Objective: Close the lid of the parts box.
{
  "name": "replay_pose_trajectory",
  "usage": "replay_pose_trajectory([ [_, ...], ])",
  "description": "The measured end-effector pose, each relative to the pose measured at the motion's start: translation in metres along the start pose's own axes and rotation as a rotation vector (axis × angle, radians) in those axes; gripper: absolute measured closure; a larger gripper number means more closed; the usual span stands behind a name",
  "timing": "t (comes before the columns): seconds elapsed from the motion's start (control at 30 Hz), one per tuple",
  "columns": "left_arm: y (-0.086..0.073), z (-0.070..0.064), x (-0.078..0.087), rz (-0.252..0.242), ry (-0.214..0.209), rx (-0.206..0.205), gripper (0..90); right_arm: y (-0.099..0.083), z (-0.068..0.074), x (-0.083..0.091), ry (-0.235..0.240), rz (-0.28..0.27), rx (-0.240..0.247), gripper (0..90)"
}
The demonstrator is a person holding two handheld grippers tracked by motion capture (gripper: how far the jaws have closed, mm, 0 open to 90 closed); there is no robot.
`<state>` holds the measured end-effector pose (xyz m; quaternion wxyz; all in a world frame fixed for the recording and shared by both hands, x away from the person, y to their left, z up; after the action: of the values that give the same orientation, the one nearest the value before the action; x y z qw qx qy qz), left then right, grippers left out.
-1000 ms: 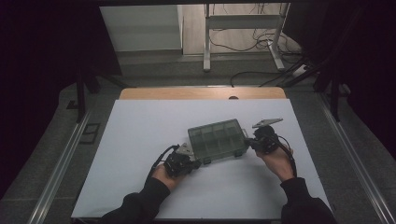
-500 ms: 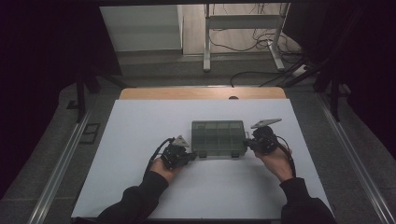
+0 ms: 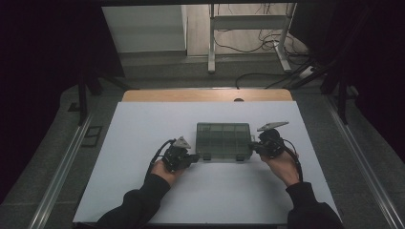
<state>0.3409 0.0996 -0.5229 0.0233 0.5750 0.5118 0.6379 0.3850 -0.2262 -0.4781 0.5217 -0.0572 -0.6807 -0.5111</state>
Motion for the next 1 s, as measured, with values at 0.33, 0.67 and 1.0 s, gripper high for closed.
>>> replay_pose_trajectory([
  [0.33,-0.001,0.004,0.03,-0.004,-0.013,0.009,78.2,-0.001,0.007,0.015,-0.035,-0.046,0.007,72.9],
  [0.67,-0.006,0.009,0.047,-0.005,0.021,0.028,59.5,-0.012,0.016,0.029,-0.044,-0.087,0.017,60.4],
  [1.0,-0.018,0.006,0.064,-0.036,0.029,0.04,45.1,-0.024,0.022,0.039,-0.042,-0.114,0.027,50.3],
])
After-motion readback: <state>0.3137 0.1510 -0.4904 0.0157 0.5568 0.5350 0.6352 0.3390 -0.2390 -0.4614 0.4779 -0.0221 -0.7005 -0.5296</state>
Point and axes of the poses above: each handheld gripper's, and its own axes: x roughly backward along the jaws, y roughly out of its top, z roughly to its left, the point moved 1 cm from there along -x, roughly forward along the jaws, and after that the axes turned 1 degree about z, right-handed, at the moved point
